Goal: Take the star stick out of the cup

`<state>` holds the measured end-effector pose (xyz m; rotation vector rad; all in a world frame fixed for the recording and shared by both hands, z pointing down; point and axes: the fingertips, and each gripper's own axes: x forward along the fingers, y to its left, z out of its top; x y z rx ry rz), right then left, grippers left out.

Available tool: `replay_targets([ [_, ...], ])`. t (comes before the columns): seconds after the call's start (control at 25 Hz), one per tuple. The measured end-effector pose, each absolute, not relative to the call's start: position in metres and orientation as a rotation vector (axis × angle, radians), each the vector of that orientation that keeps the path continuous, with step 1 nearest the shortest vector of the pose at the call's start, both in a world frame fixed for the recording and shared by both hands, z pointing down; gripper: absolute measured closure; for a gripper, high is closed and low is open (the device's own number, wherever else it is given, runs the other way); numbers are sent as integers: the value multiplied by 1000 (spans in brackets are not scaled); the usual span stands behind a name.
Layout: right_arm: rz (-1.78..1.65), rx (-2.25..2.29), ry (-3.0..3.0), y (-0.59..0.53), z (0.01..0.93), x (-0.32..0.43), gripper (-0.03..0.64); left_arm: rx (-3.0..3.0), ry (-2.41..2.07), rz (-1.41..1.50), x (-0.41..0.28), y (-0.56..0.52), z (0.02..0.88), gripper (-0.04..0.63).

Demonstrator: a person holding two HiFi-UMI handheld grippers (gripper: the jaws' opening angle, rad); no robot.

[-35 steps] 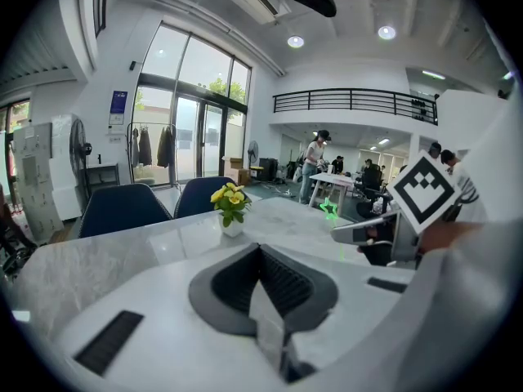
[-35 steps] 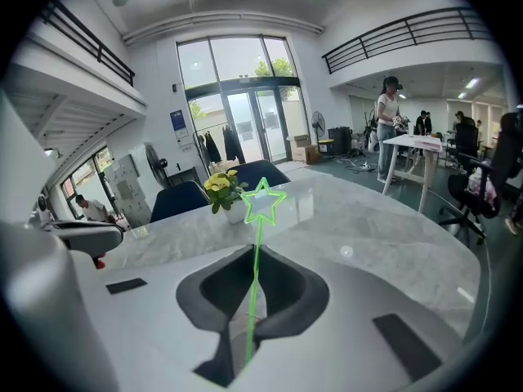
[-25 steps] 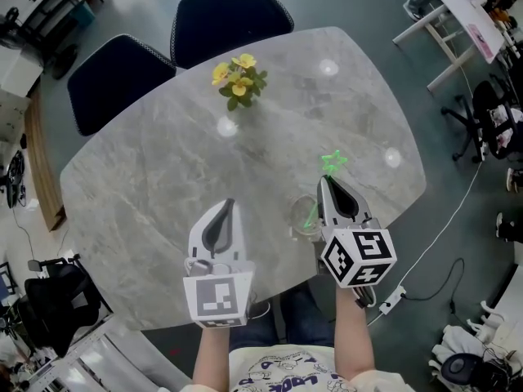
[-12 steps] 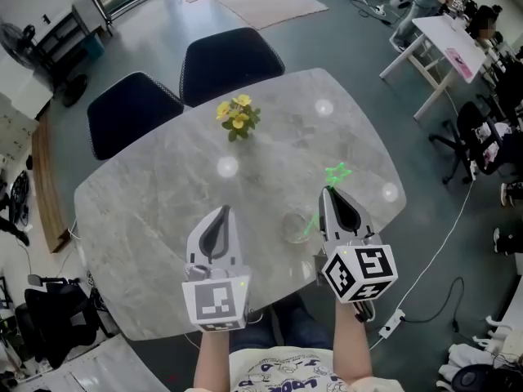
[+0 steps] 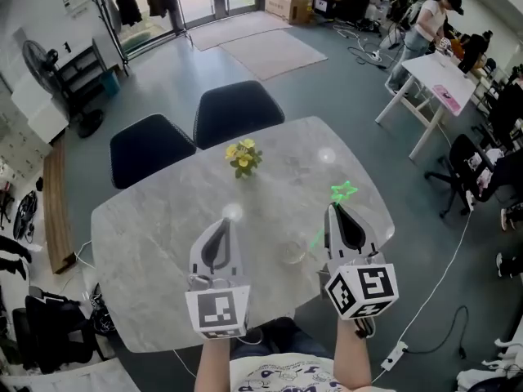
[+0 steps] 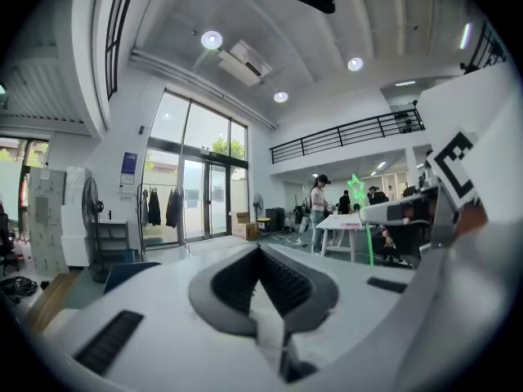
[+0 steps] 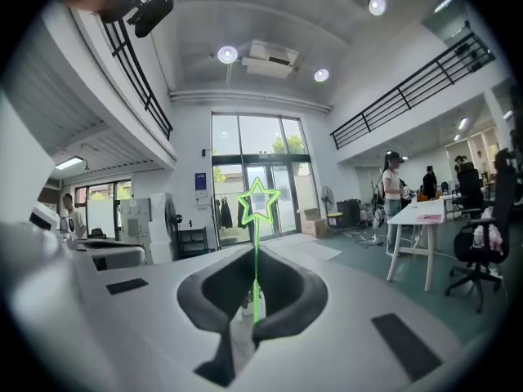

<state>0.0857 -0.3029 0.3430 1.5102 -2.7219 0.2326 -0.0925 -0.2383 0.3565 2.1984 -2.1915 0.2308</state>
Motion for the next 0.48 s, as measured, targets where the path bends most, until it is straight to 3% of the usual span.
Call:
replay_targets([
  [0.48, 53, 1557, -2813, -283, 283, 96, 594, 2235, -2325, 98, -101, -221, 288, 595],
])
